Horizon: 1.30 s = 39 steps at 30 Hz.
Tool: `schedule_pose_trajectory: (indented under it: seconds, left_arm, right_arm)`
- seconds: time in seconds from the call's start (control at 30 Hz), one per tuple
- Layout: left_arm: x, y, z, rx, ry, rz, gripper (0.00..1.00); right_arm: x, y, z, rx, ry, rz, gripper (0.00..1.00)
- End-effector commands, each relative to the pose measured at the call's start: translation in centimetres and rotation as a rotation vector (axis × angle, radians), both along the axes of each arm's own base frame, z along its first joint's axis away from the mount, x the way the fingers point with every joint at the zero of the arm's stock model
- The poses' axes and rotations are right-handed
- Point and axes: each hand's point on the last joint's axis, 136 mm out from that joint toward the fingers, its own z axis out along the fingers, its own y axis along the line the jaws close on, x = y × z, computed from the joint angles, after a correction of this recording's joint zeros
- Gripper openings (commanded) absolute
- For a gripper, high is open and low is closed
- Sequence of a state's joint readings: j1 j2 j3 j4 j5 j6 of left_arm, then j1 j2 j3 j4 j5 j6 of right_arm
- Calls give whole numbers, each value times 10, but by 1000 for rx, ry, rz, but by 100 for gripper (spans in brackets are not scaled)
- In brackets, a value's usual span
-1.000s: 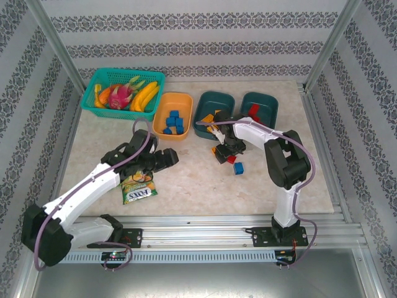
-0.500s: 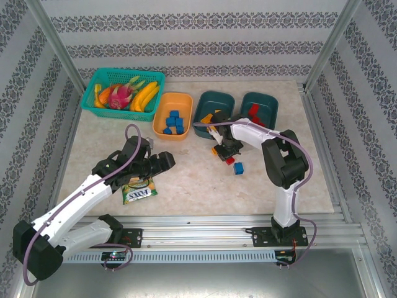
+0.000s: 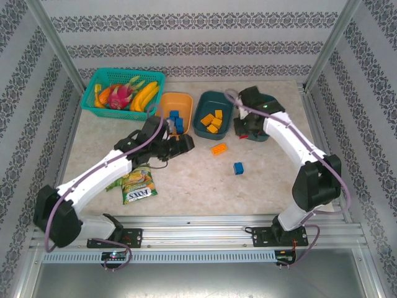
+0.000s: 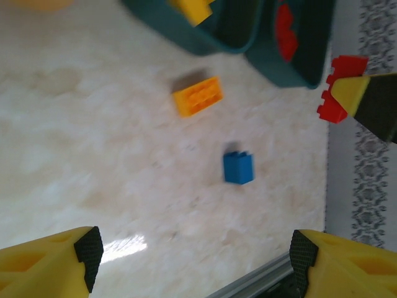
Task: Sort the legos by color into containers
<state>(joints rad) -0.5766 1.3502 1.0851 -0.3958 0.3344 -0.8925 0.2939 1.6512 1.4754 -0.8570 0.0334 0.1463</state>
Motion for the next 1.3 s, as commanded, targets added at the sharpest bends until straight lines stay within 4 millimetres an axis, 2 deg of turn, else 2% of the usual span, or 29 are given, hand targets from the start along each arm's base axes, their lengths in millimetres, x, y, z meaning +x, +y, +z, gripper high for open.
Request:
schedule_pose_trajectory:
  seconds: [0.0,0.07,0.23,0.43,0.57,0.77,0.87,0.93,1.0,1.07,1.17,1.27]
  left_arm:
    - [32,-33,33,-77,-115,-72,81]
    - [49,-47,38,-90,-128,-92,82]
    - [93,-80,46,-125,-168,-133,81]
    - [130,-107,42,-141,-174,-150,81]
    - [142,-115,29,-131,-154,-154,81]
    - [147,-121,13,-122,-123,-155,81]
    - [145,-123,9,-115,-115,-160,81]
    - [142,-126,8,-113,-112,-169,81]
    - [138,-127,12,-113,-116,-180,81]
    - [134,-128,19,-107,-126,-186,81]
    - [125,-130,31,-85,-147,-208,81]
    - [109,-133,34,-47,-137,-246,81]
  right_arm:
    - [31,-39,-2,-31,-8,-205,14]
    - [52,-59,-3,-61,-23,-277,14]
    - [100,-103,-22,-114,-12,-423,14]
    - [144,-127,-56,-133,14,-485,14]
    - [163,-137,-81,-151,54,-496,16]
    - [177,-145,-106,-139,96,-508,21]
    - [177,-143,-113,-129,111,-509,29]
    - [176,-143,-115,-125,121,-517,41]
    - [174,-141,-112,-110,123,-519,51]
    - [175,-136,-100,-87,107,-510,56]
    - [177,-128,-61,-59,30,-494,60]
    - [172,-118,-9,-17,-64,-480,61]
